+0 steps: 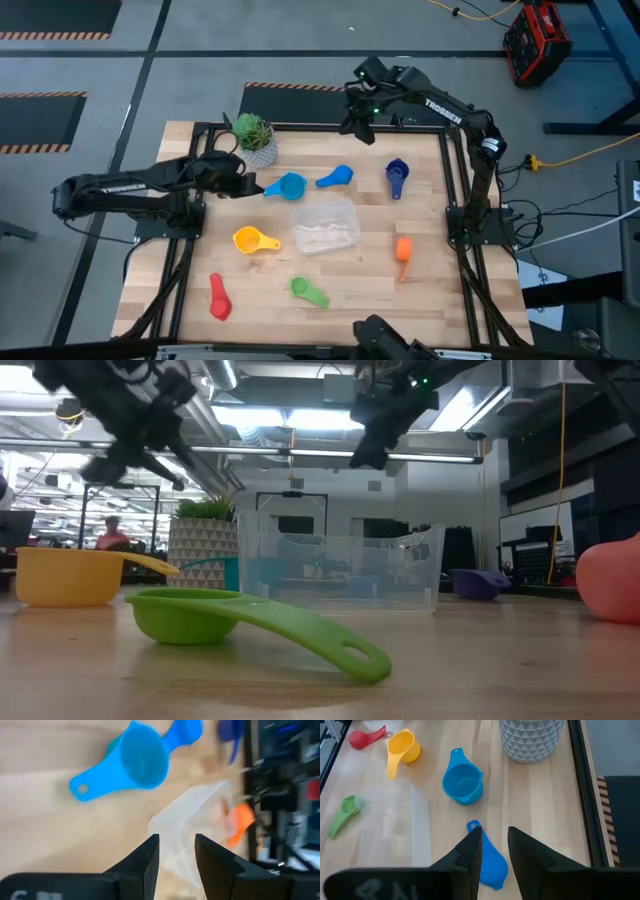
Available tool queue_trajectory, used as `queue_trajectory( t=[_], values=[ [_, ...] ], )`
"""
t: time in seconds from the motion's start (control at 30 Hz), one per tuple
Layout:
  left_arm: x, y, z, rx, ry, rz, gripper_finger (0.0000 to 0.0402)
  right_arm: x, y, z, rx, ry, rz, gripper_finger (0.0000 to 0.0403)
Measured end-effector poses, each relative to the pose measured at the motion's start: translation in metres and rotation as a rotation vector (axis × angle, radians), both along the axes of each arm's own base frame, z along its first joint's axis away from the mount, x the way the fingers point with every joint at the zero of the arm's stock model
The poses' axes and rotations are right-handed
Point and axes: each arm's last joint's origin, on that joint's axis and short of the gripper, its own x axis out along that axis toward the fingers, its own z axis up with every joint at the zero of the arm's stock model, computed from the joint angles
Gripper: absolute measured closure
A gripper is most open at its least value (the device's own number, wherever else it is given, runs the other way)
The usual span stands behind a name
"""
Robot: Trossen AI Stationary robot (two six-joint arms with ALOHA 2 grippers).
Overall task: Nest measuring cups in basket
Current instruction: Stack the yellow measuring cup on top of the light blue measuring cup
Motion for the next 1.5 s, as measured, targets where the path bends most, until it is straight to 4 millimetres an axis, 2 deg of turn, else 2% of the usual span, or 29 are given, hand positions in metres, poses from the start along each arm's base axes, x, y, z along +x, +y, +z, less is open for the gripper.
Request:
queue_trajectory(
  t=[0.1, 0.2, 0.5, 0.7, 1.07, 1.5],
  values=[
    [-0.003, -0.009, 0.013, -0.031, 0.110, -0.016, 0.0284, -0.001, 0.001, 0.000, 0.014, -0.001, 0.007, 0.0305],
    [-0.002, -0.019, 0.014, -0.080, 0.226, -0.032, 0.0284, 0.000, 0.002, 0.000, 0.021, -0.009, 0.017, 0.0305],
    [0.015, -0.050, -0.012, -0.286, 0.488, -0.076, 0.0284, 0.003, 0.004, -0.001, 0.018, -0.006, 0.025, 0.0305],
    [0.019, -0.068, -0.027, -0.389, 0.672, -0.082, 0.0284, 0.003, 0.004, -0.001, 0.018, -0.007, 0.025, 0.0305],
    [0.029, -0.086, -0.047, -0.384, 0.805, -0.023, 0.0284, 0.006, 0.007, -0.001, 0.017, -0.006, 0.035, 0.0305],
    [0.039, -0.087, -0.063, -0.312, 0.870, 0.036, 0.0284, 0.006, 0.008, -0.001, 0.016, -0.006, 0.037, 0.0305]
  ],
)
